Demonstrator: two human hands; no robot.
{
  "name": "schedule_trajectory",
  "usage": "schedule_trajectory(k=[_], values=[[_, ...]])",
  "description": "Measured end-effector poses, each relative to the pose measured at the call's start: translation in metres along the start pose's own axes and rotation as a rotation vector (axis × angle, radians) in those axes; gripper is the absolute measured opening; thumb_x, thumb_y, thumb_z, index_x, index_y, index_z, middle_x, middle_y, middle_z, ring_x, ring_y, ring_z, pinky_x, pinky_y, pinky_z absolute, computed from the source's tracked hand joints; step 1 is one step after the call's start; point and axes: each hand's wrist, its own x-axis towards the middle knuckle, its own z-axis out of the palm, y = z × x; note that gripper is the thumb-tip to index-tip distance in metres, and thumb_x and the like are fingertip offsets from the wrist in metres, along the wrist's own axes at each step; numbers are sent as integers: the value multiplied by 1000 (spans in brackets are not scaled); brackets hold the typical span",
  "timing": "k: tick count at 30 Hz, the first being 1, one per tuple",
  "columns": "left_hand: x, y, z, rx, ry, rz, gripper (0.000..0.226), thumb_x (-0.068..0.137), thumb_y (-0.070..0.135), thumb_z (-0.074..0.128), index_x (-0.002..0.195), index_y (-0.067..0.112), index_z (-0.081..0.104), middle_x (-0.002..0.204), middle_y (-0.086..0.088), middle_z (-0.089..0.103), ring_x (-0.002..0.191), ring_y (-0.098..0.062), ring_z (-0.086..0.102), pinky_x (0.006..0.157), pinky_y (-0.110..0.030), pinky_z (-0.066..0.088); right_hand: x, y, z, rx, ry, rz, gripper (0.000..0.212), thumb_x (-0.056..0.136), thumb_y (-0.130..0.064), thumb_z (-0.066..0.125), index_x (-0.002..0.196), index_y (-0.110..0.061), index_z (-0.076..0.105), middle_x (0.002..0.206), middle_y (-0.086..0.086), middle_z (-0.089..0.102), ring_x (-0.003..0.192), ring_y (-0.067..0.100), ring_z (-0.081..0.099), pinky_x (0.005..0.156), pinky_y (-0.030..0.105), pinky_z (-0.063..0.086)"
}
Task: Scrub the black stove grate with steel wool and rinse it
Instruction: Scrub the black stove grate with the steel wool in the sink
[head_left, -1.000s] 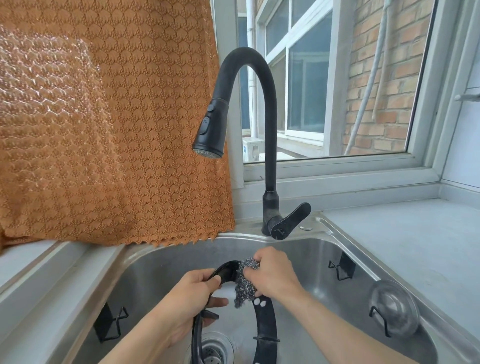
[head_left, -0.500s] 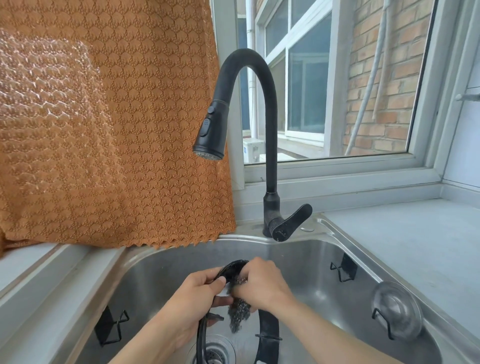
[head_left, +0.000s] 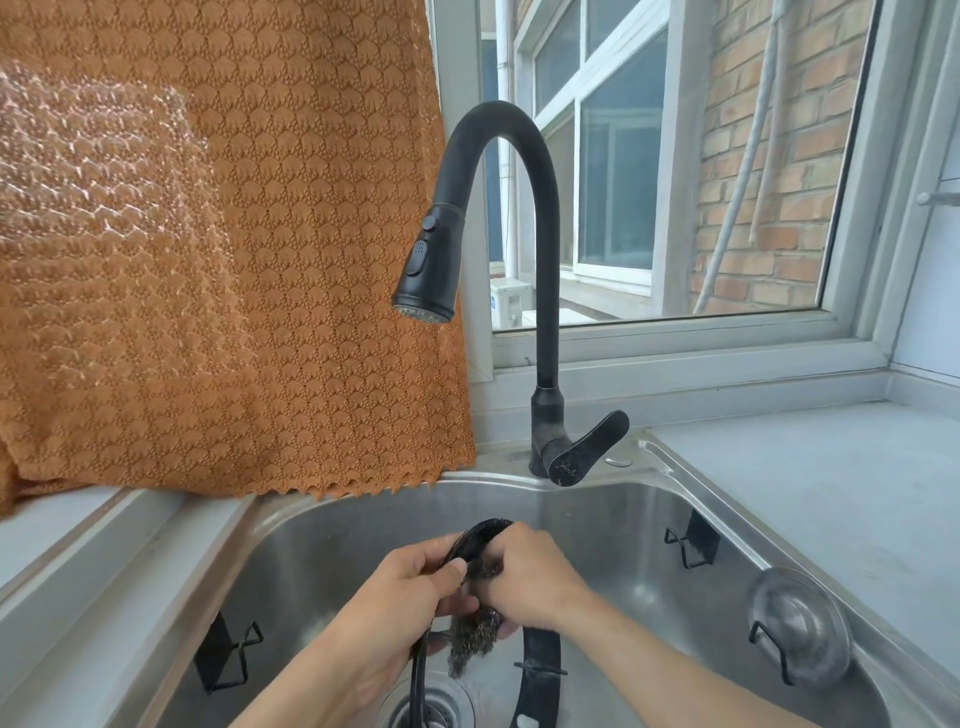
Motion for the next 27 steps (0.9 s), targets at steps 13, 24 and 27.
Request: schedule_trajectory(k=[13,24,27], values=[[-4,6,-1,-62,93,-24,32,104,10,55,104,29,81,114,14,76,91,-18,77,57,-28,31,12,25,-26,-72,406,109,27,84,-34,64,69,-15,53,76,1,67,79,27,65,73,32,49],[-12,20,-4,-252,131,-184,59,99,60,46,99,14,83,104,-8,73,83,-29,72,47,-27,47,-7,3,-8,7,426,-338,15,85,-31,73,87,-16,72,89,-4,62,85,11,58,82,29,48],[-9,19,-10,-309,126,-189,76,95,71,39,105,8,80,89,-10,72,77,-29,68,49,-28,47,-14,-3,-6,10,294,-487,14,86,-31,72,99,-28,75,99,-15,57,94,3,58,87,21,46]])
